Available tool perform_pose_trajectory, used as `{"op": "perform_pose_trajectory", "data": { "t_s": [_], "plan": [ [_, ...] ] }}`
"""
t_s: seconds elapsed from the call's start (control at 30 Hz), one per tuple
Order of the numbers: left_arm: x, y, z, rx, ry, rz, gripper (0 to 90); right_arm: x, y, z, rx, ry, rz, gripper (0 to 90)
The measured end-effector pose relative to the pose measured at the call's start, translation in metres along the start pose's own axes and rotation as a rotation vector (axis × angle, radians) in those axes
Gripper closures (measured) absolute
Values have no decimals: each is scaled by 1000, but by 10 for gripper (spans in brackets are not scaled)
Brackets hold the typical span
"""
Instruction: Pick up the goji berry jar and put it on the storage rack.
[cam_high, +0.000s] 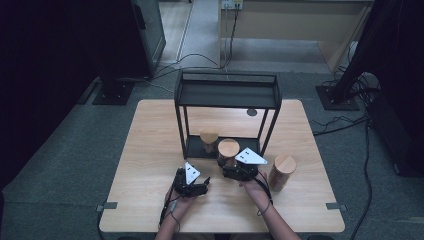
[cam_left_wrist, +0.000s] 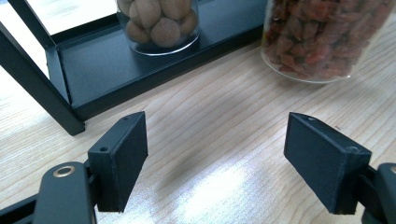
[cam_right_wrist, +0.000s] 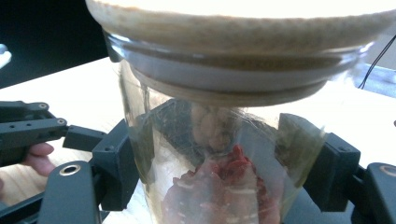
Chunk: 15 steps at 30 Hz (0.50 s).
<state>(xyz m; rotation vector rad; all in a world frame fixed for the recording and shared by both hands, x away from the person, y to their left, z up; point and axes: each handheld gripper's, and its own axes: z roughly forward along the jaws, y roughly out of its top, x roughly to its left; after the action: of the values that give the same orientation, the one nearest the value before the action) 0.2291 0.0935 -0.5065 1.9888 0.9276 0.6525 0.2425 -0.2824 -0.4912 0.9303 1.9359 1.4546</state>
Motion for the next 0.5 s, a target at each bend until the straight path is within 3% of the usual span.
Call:
{"op": "perform_pose_trajectory", "data": {
  "t_s": [0.5],
  "plan": [
    [-1, 0, 0, 1, -1, 16, 217, -6, 8, 12, 12, -24, 16, 249]
  ]
}}
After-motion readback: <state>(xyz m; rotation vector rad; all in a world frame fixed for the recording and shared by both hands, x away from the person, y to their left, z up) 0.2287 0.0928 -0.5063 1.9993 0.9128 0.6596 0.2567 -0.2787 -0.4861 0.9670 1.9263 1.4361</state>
